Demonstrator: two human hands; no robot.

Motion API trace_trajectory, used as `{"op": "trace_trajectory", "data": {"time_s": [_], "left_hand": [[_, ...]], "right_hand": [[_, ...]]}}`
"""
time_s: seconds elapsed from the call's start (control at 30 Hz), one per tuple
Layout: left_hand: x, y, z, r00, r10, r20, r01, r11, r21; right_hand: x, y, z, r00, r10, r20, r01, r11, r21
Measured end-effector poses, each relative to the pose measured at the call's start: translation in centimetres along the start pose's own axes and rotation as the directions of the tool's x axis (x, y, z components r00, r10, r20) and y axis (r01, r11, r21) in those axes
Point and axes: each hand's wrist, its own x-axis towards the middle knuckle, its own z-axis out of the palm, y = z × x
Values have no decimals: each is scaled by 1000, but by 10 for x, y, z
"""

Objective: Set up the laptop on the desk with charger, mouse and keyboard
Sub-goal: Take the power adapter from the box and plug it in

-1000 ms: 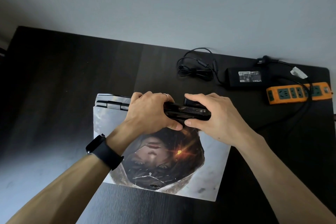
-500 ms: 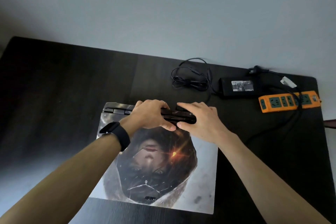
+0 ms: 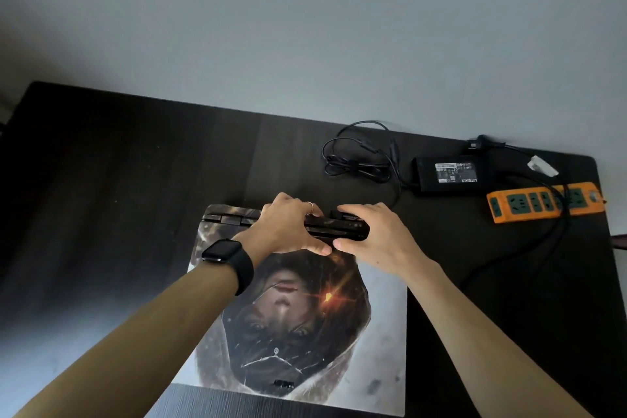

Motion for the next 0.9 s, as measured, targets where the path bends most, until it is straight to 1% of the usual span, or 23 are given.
{"op": "trace_trajectory", "data": {"time_s": [0.17,0.27,0.33,0.4,0.47,0.53,0.6,0.63,0.7,0.77,0.9], "left_hand": [[-1,1,-1,999,24,-49,-18,992,125],[-1,7,-4,1000,7,9,-9,972,236],[-7,10,6,999,-35,-2,34,970,241],[-21,10,31,992,-93,-88,109,973,203],[-38,8,58,965,-165,-206,193,973,125],[-49,7,77,935,-214,-283,236,971,48],[-50,6,86,919,-217,-329,248,967,56],[-47,7,86,914,-208,-348,250,965,82],[-40,7,82,913,-176,-368,240,961,136],[-35,5,77,920,-140,-366,216,960,177],[-27,-4,67,930,-125,-346,201,960,194]], "right_hand": [[-3,2,6,999,21,-39,-21,1000,9],[-10,5,15,987,6,-164,-20,996,-86],[-24,11,24,960,53,-274,-90,988,-127],[-49,19,36,910,185,-372,-224,973,-62],[-77,26,51,844,330,-423,-326,942,85],[-102,23,71,784,425,-453,-368,905,212],[-118,14,89,729,499,-468,-405,866,293],[-122,10,94,706,526,-474,-430,850,304],[-121,7,96,683,564,-464,-459,825,328],[-117,6,95,680,582,-447,-449,812,374],[-110,-6,101,661,604,-445,-440,793,421]]}}
